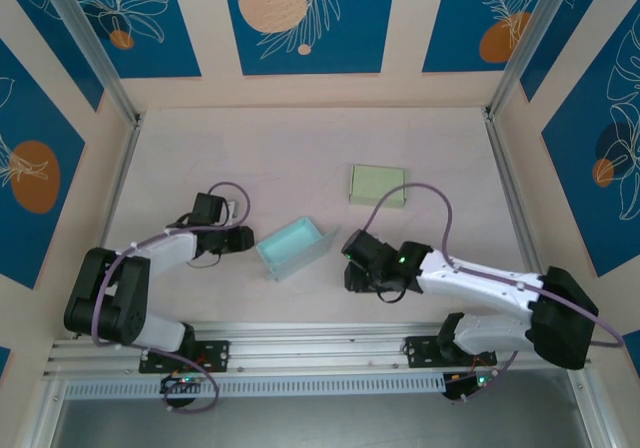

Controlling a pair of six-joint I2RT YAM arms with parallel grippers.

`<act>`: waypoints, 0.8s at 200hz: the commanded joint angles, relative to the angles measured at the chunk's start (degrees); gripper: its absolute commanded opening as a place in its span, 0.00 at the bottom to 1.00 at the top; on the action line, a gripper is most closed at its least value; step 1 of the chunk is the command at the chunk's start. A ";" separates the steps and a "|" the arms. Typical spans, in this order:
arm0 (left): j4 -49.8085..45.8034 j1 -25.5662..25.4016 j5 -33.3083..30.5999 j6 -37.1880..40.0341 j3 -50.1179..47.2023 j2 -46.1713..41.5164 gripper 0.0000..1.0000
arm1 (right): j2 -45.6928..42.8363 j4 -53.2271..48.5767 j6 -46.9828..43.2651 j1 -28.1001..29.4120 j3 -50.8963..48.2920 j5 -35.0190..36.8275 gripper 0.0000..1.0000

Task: Fold the paper box

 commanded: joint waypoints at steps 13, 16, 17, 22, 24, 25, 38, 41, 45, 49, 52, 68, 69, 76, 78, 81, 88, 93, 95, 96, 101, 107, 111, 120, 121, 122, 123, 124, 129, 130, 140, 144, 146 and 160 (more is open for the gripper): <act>1.26 -3.83 1.63 -4.46 -4.01 -3.22 0.42 | 7.91 22.10 6.63 -1.13 -2.53 -8.22 0.35; 1.25 -4.06 1.54 -4.69 -4.32 -3.55 0.42 | 8.71 22.87 6.48 -1.34 -2.47 -8.54 0.35; 1.25 -4.21 1.54 -4.71 -4.38 -3.65 0.42 | 8.95 23.14 6.44 -1.41 -2.49 -8.63 0.35; 1.33 -4.69 1.35 -5.18 -4.79 -4.17 0.42 | 10.41 24.73 6.26 -2.03 -2.45 -9.35 0.35; 1.49 -4.87 1.27 -5.35 -4.91 -4.32 0.42 | 10.95 25.42 6.16 -2.25 -2.50 -9.61 0.35; 1.50 -4.96 1.27 -5.40 -5.03 -4.43 0.42 | 11.26 25.82 6.10 -2.43 -2.51 -9.70 0.35; 2.65 -6.37 1.16 -6.92 -6.21 -5.64 0.42 | 15.05 30.83 5.35 -4.46 -2.29 -12.49 0.35; 3.07 -6.70 1.13 -7.36 -6.46 -5.88 0.41 | 15.87 31.55 5.20 -4.91 -2.07 -12.95 0.35; 3.51 -7.13 1.33 -7.90 -6.76 -6.15 0.41 | 16.85 32.55 4.86 -5.48 -1.70 -13.44 0.35; 4.12 -7.65 1.29 -8.29 -7.07 -6.29 0.41 | 17.61 33.33 4.58 -5.92 -1.37 -13.76 0.34; 4.43 -8.07 1.22 -8.73 -7.29 -6.52 0.41 | 18.32 33.85 4.29 -6.29 -1.00 -13.82 0.34; 6.17 -10.49 0.27 -10.69 -8.30 -7.00 0.42 | 20.78 34.53 2.16 -8.22 1.48 -13.54 0.34; 6.30 -10.67 0.24 -10.79 -8.35 -7.00 0.41 | 20.96 34.42 2.03 -8.36 1.68 -13.51 0.34; 7.17 -11.63 -0.04 -11.58 -8.79 -7.03 0.41 | 21.97 34.06 0.85 -9.53 2.81 -13.53 0.34; 7.45 -11.88 -0.09 -11.83 -8.94 -7.08 0.41 | 22.30 34.08 0.57 -9.88 3.06 -13.62 0.34; 7.91 -12.23 -0.13 -12.24 -9.13 -7.06 0.41 | 22.73 34.18 0.14 -10.41 3.44 -13.73 0.34; 9.21 -12.96 -0.43 -13.13 -9.72 -7.09 0.41 | 23.80 34.71 -0.90 -11.86 4.42 -14.43 0.34; 10.21 -13.55 -0.71 -13.90 -10.16 -7.02 0.41 | 24.58 34.96 -1.76 -12.63 5.19 -14.99 0.34; 10.56 -13.75 -0.81 -14.17 -10.29 -7.05 0.42 | 24.90 35.10 -2.06 -13.18 5.52 -15.33 0.34; 10.83 -13.88 -0.82 -14.33 -10.36 -7.03 0.41 | 25.09 35.18 -2.23 -13.35 5.72 -15.46 0.34; 11.86 -14.28 -1.04 -15.00 -10.91 -6.95 0.41 | 25.95 35.36 -3.25 -14.38 6.69 -16.20 0.34; 12.97 -14.87 -1.46 -15.85 -11.39 -6.96 0.41 | 27.10 35.42 -4.33 -15.47 8.00 -16.77 0.34; 13.73 -15.38 -1.82 -16.41 -11.66 -7.06 0.41 | 27.66 35.32 -4.99 -16.18 8.98 -16.86 0.34; 15.37 -16.53 -2.66 -17.44 -12.15 -7.16 0.41 | 29.65 34.69 -6.45 -17.64 10.95 -17.19 0.35; 15.56 -16.68 -2.76 -17.51 -12.21 -7.12 0.41 | 29.75 34.67 -6.62 -17.77 11.16 -17.27 0.35; 15.70 -16.80 -2.86 -17.62 -12.24 -7.11 0.41 | 30.02 34.66 -6.79 -17.93 11.40 -17.31 0.35; 15.85 -16.90 -2.95 -17.73 -12.34 -7.10 0.41 | 30.19 34.61 -6.92 -18.09 11.61 -17.37 0.35; 16.07 -17.04 -3.04 -17.78 -12.35 -7.14 0.41 | 30.46 34.59 -6.99 -18.26 11.84 -17.40 0.35; 16.83 -17.64 -3.52 -18.31 -12.36 -7.16 0.41 | 31.42 34.39 -7.76 -19.06 12.96 -17.74 0.35; 16.95 -17.85 -3.63 -18.38 -12.40 -7.17 0.41 | 31.65 34.30 -7.89 -19.23 13.18 -17.81 0.34; 18.67 -19.33 -4.59 -19.18 -12.36 -6.99 0.42 | 33.49 34.14 -9.28 -20.75 15.26 -18.47 0.35; 19.50 -19.96 -4.97 -19.53 -12.36 -6.85 0.42 | 34.36 33.95 -9.87 -21.57 16.21 -19.22 0.35; 19.94 -20.27 -5.15 -19.73 -12.36 -6.68 0.42 | 34.80 33.95 -10.11 -21.94 16.71 -19.66 0.35; 23.38 -22.51 -5.92 -20.50 -11.65 -4.92 0.42 | 37.40 33.60 -11.90 -24.65 19.92 -22.27 0.35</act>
